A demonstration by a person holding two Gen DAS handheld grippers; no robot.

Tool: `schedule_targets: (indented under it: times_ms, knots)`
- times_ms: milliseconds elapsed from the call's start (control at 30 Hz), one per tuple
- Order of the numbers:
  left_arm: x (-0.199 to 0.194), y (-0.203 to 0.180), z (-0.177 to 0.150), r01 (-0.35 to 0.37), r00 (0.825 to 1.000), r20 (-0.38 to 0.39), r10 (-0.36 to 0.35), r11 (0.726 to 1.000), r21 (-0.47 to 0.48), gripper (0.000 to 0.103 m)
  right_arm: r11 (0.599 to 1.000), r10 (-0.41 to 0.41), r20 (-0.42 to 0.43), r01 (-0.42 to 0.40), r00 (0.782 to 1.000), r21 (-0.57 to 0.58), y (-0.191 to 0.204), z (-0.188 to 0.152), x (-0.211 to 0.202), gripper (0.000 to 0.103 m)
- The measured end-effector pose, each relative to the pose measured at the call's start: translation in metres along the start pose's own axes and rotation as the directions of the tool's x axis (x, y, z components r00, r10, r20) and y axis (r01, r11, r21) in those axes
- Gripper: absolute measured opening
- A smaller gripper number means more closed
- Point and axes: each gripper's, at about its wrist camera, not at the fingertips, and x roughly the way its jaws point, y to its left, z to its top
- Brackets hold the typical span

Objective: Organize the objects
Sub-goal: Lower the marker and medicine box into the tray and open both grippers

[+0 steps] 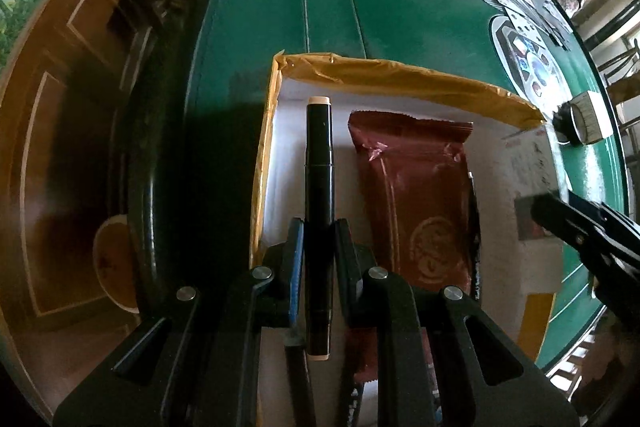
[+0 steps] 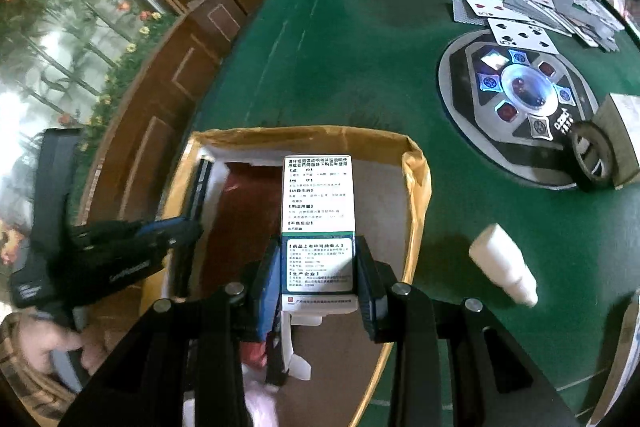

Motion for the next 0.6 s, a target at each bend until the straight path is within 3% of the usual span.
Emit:
schedule_targets:
  times_ms: [267,600]
  knots:
    - [0.007,0.005,0.002,0.011,1.0,-0.009,-0.011,1.0,-0.008,0.014,0.996,-0.084,-0.007,0.084,0.996,0.006,0.001,0.003,0.022,0.033]
    - [0.01,0.005,0.003,0.026,1.0,0.005,-0.026,0.999,-0.018,0.014,0.996,-0.088,-0.016,0.087,0.996,-0.03,0.015,0.004,0.032,0.035]
